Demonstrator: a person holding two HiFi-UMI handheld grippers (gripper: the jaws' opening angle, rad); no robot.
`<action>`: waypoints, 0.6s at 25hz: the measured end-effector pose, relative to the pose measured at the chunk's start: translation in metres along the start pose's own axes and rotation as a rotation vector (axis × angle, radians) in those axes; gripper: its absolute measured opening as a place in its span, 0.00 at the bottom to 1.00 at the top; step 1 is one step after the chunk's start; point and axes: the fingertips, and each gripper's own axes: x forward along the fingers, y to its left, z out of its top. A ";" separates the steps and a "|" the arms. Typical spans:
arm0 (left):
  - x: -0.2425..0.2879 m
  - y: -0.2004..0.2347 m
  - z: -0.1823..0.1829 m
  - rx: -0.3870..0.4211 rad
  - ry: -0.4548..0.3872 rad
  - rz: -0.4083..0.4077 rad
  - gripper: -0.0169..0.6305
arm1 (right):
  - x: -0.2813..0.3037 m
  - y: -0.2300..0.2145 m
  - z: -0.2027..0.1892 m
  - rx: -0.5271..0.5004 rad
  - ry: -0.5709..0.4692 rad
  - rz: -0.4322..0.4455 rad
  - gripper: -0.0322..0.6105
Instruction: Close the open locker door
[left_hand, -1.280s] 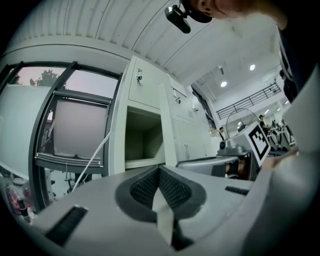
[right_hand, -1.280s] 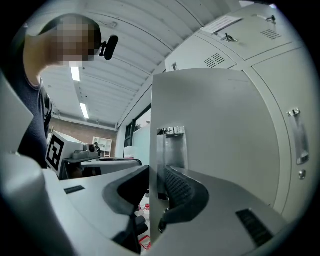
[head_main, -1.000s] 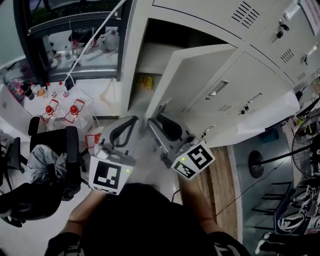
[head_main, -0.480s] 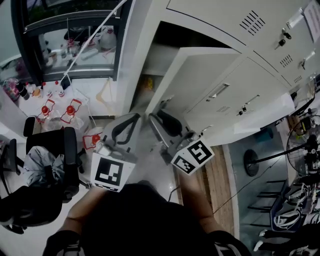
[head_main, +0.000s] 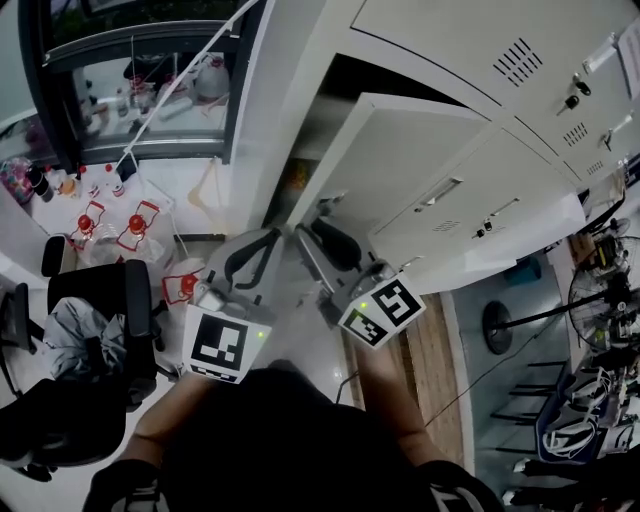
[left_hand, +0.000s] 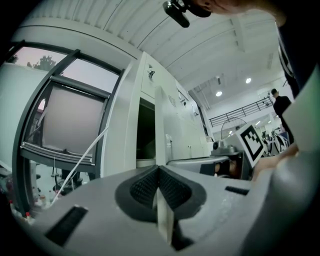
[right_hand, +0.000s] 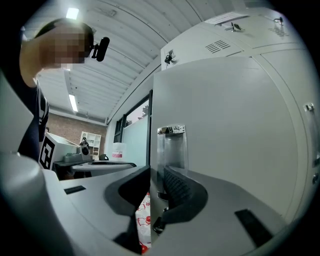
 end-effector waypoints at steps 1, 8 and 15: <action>0.002 0.002 0.000 0.000 0.000 -0.001 0.03 | 0.002 -0.002 0.000 0.000 0.000 0.000 0.19; 0.011 0.016 -0.005 -0.014 0.007 0.006 0.03 | 0.017 -0.013 -0.001 0.003 -0.002 -0.011 0.17; 0.018 0.026 -0.010 -0.029 0.007 0.011 0.03 | 0.030 -0.020 -0.001 -0.002 0.004 -0.012 0.15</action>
